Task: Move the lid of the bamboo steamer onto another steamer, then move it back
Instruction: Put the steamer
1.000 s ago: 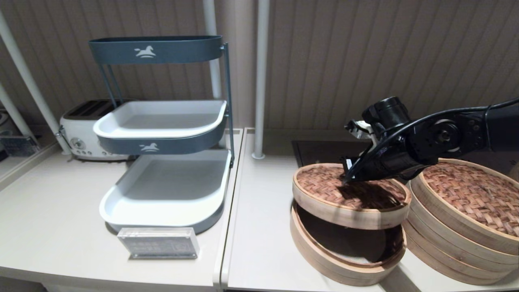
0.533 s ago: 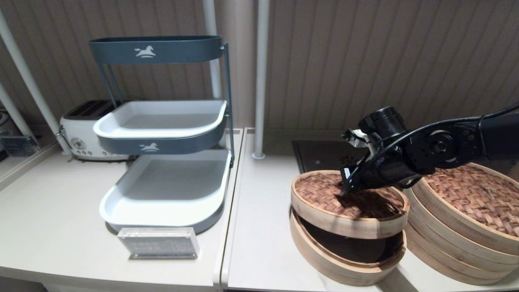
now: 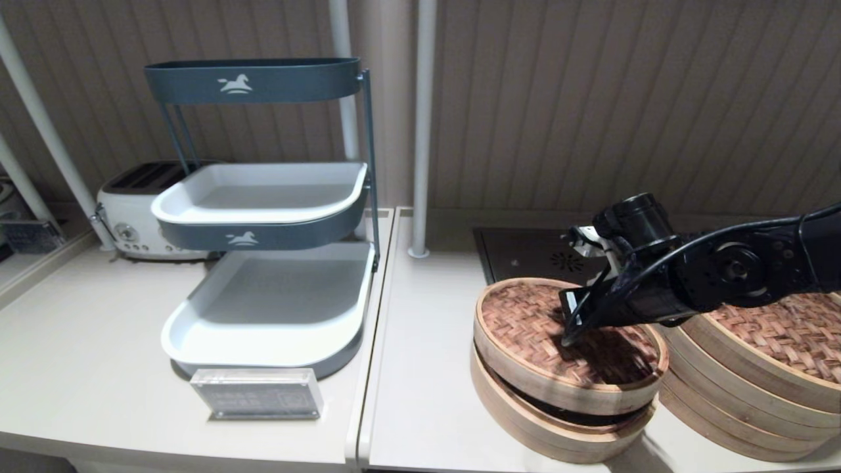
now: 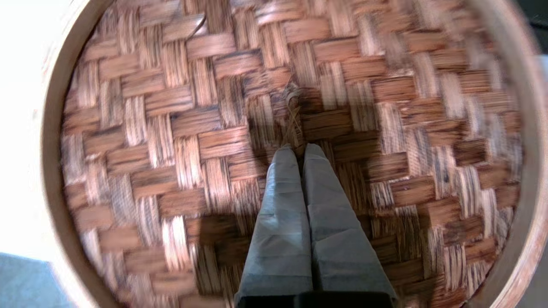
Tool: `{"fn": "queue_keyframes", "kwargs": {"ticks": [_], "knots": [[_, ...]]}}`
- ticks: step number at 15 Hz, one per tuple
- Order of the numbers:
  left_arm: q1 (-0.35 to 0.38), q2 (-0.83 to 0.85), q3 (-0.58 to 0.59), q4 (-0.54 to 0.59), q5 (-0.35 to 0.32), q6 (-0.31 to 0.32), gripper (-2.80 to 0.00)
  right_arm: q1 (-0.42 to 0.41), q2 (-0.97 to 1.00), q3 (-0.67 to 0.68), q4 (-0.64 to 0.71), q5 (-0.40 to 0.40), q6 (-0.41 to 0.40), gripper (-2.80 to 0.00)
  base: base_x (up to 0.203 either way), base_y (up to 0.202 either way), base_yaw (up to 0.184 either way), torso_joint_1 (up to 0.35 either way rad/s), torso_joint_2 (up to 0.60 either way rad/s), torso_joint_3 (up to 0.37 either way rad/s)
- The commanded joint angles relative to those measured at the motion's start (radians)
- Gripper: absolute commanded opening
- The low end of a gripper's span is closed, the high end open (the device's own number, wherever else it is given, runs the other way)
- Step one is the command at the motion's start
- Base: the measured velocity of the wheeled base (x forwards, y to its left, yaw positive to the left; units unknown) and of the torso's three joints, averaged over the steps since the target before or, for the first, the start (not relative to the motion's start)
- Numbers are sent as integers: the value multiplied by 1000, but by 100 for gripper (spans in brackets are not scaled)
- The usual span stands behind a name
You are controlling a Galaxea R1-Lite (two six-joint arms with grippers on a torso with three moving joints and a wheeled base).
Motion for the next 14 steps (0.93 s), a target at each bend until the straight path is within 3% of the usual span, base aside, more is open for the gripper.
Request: {"fn": "queue_keyframes", "kwargs": {"ticks": [1, 6, 14], "knots": [[0, -2, 28, 0, 0, 0, -280, 23, -33, 38, -4, 0, 1, -280, 0, 0, 0, 0, 0, 0], [0, -2, 28, 0, 0, 0, -280, 50, -68, 79, -18, -2, 1, -280, 0, 0, 0, 0, 0, 0], [0, -2, 28, 0, 0, 0, -280, 20, -59, 131, -91, 1, -3, -280, 0, 0, 0, 0, 0, 0]]}}
